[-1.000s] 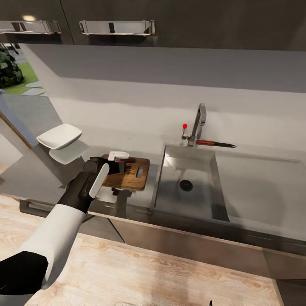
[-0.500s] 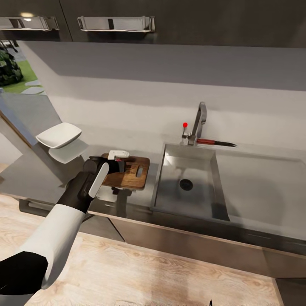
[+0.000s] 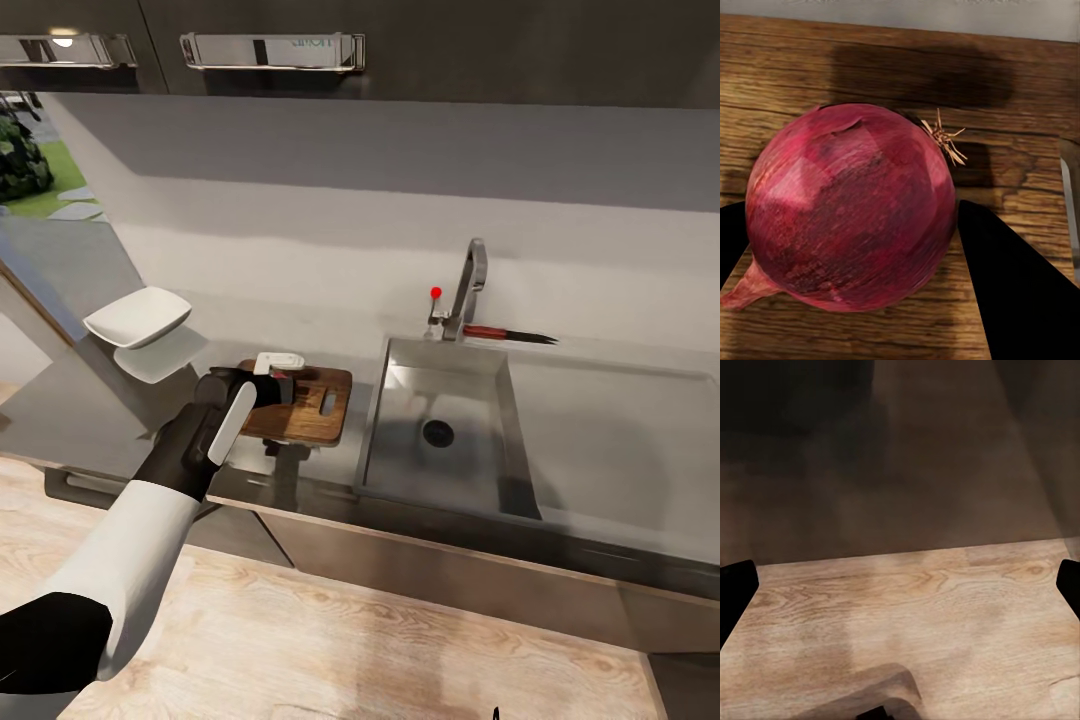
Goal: In the kitchen, take the Vidalia onion out of the sink, dice it on the chopping board with the paring knife, put the diced onion into the bowl on the countertop, then place both the paring knife and the chopping board into the sink.
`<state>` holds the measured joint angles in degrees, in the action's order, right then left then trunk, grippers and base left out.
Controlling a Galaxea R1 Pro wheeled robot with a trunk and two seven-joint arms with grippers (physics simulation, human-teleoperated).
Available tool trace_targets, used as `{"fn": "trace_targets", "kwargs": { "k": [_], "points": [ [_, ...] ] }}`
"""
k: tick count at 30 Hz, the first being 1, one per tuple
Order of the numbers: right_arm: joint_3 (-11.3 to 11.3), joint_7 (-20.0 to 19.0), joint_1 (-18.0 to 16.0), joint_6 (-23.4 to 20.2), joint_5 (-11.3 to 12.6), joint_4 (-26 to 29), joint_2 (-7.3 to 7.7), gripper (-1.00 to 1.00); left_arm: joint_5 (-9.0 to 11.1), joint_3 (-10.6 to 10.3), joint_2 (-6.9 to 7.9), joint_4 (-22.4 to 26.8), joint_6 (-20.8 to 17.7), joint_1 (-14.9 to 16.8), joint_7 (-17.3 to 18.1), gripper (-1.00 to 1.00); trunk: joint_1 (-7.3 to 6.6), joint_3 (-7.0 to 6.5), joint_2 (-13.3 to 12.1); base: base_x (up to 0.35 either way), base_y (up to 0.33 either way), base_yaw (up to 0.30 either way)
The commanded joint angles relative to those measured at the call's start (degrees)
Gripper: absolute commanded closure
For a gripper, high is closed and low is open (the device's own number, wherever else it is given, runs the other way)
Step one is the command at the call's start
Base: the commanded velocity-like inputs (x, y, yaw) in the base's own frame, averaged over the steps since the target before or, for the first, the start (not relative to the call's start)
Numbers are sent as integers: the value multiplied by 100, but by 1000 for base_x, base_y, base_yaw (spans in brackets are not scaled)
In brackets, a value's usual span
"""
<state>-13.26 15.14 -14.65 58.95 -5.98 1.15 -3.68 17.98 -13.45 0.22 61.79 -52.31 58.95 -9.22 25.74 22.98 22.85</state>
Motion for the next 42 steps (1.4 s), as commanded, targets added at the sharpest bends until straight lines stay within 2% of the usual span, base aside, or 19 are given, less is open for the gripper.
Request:
{"fn": "trace_targets", "kwargs": {
  "k": [1, 2, 22, 29, 32, 36, 39, 42],
  "points": [
    [-37, 33, -3, 12, -61, -1, -1, -100, 5, -8, 4, -135, -24, 3, -54, 100, 5, 10, 7, 0, 0, 0],
    [-37, 33, -3, 12, -61, -1, -1, -100, 5, -8, 4, -125, -24, 3, -54, -100, 5, 10, 7, 0, 0, 0],
    [-37, 33, -3, 12, -61, -1, -1, -100, 0, 0, 4, 81, -45, 3, -57, -100, 5, 10, 7, 0, 0, 0],
    [-37, 33, -3, 12, -61, -1, -1, -100, -5, 22, 40, 929, -93, 3, -62, -100, 5, 10, 7, 0, 0, 0],
    [-37, 33, -3, 12, -61, -1, -1, -100, -9, 38, 56, 1338, -252, 3, -64, -100, 5, 10, 7, 0, 0, 0],
    [-37, 33, -3, 12, -61, -1, -1, -100, -11, 53, 183, 1890, -467, 3, -67, -100, 5, 10, 7, 0, 0, 0],
    [-37, 33, -3, 12, -61, -1, -1, -100, -8, 45, 262, 2052, -506, 3, -71, -100, 5, 10, 7, 0, 0, 0],
    [-37, 33, -3, 12, -61, -1, -1, -100, -6, 37, 281, 2063, -514, 3, -71, -100, 5, 10, 7, 0, 0, 0]
  ]
}}
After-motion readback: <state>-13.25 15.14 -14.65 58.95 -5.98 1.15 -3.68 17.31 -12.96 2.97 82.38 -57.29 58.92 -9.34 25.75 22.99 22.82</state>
